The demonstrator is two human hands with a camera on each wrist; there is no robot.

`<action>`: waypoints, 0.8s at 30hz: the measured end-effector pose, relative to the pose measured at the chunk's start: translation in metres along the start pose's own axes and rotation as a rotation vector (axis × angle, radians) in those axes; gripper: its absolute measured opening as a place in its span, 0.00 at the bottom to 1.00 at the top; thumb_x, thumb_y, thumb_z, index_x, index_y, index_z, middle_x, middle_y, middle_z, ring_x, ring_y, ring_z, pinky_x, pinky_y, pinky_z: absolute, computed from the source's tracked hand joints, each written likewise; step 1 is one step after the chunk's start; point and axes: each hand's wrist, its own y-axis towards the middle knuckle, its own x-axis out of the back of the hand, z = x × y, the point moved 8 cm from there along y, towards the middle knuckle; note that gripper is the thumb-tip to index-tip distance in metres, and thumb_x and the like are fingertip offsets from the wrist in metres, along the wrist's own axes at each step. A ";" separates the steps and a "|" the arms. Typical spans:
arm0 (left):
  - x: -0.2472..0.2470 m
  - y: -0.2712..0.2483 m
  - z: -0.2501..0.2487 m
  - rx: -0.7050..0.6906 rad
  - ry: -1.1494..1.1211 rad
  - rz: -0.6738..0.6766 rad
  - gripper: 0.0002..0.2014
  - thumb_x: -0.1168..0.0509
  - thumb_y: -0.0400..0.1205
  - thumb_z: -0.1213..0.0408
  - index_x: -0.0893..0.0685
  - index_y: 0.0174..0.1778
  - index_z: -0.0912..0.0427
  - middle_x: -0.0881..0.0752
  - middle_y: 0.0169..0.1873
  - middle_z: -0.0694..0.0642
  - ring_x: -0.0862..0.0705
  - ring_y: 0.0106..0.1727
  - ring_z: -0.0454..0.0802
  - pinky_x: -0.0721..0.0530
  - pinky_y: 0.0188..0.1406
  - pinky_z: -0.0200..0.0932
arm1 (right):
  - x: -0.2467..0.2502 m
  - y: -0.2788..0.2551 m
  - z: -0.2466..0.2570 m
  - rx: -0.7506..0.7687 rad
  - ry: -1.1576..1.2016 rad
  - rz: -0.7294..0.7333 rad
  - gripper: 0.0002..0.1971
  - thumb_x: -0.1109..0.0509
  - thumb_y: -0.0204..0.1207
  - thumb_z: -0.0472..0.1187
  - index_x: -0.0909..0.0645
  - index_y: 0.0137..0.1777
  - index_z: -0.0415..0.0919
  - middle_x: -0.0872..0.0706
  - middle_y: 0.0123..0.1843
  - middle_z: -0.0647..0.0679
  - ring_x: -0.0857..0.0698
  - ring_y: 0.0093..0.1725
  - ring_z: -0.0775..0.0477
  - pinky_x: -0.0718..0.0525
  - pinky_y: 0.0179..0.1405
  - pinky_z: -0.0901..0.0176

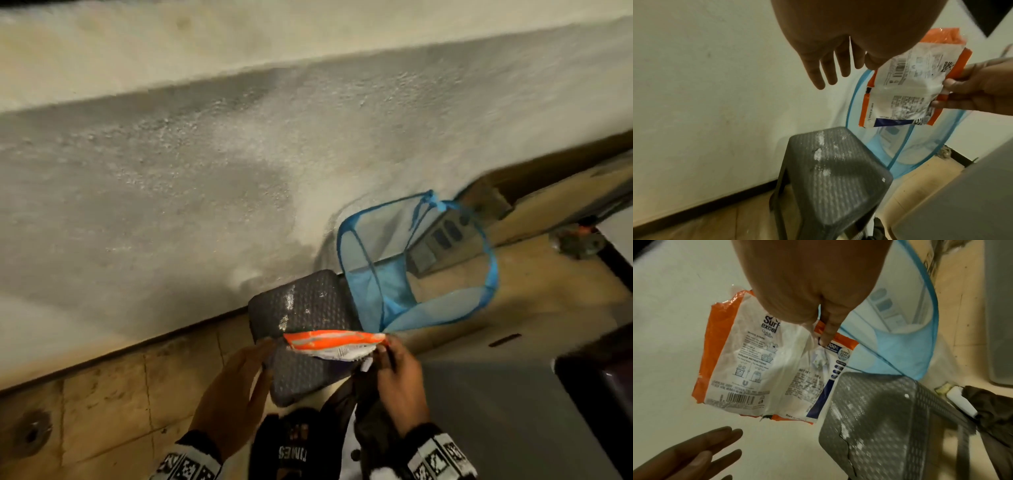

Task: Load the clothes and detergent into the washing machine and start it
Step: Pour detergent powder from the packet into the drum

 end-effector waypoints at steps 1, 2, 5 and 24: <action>0.015 0.008 -0.021 -0.051 0.000 -0.015 0.20 0.43 0.87 0.51 0.33 0.76 0.35 0.26 0.72 0.38 0.33 0.69 0.25 0.39 0.67 0.17 | 0.025 -0.004 0.021 0.027 0.027 -0.040 0.19 0.36 0.84 0.28 0.15 0.47 0.55 0.09 0.46 0.67 0.13 0.49 0.68 0.18 0.52 0.71; 0.028 0.014 -0.037 -0.090 -0.007 -0.029 0.20 0.44 0.87 0.48 0.33 0.76 0.34 0.25 0.71 0.37 0.30 0.70 0.27 0.38 0.69 0.19 | 0.045 -0.008 0.037 0.049 0.037 -0.069 0.20 0.36 0.83 0.26 0.15 0.46 0.55 0.10 0.45 0.69 0.14 0.47 0.71 0.20 0.50 0.76; 0.057 0.035 -0.099 -0.225 -0.013 -0.039 0.24 0.49 0.85 0.40 0.28 0.75 0.41 0.24 0.74 0.41 0.26 0.74 0.38 0.28 0.75 0.39 | 0.112 -0.024 0.076 0.109 0.060 -0.177 0.22 0.36 0.82 0.23 0.15 0.45 0.55 0.11 0.45 0.68 0.15 0.46 0.74 0.22 0.48 0.80; -0.114 -0.032 -0.585 -0.091 -0.629 1.159 0.15 0.38 0.81 0.47 0.13 0.41 0.53 0.09 0.27 0.46 0.12 0.29 0.35 0.16 0.36 0.34 | 0.492 -0.133 0.060 0.102 0.245 -0.573 0.14 0.38 0.87 0.32 0.13 0.52 0.49 0.09 0.48 0.47 0.14 0.51 0.53 0.18 0.56 0.53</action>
